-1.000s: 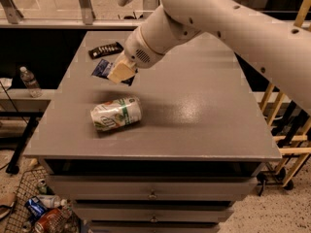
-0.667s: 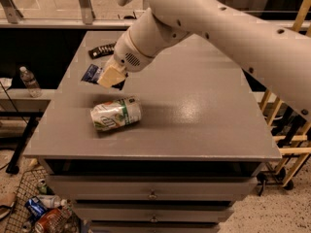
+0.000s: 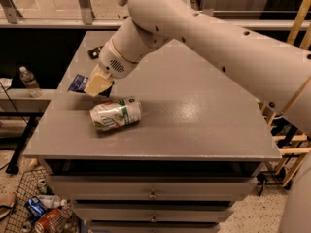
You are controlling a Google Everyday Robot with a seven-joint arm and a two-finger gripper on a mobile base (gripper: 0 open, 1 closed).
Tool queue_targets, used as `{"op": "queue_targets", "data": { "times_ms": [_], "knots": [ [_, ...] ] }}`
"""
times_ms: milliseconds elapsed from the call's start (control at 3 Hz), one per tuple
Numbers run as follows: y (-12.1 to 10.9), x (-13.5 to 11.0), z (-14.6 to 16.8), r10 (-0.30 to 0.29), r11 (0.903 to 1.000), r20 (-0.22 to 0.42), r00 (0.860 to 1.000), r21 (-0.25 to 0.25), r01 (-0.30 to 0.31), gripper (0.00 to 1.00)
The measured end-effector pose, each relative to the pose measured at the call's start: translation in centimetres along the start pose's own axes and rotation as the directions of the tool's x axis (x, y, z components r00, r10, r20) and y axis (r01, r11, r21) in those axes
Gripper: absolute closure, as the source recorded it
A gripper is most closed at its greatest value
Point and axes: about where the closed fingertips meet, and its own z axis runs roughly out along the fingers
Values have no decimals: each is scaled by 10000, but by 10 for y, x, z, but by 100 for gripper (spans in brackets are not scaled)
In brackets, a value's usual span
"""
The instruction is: Move rxbar blueberry near 7up can
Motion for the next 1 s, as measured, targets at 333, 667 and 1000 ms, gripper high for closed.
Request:
{"op": "queue_targets", "data": {
  "times_ms": [333,667,1000],
  "knots": [
    [-3,1,12,84,9998,-84,9999,-181,-86,100],
    [-2,1,14,66,9997,-92,9999,-214,-68,82],
    [-1,0,15,52,9997,-101,9999,-245,-54,59]
  ]
}}
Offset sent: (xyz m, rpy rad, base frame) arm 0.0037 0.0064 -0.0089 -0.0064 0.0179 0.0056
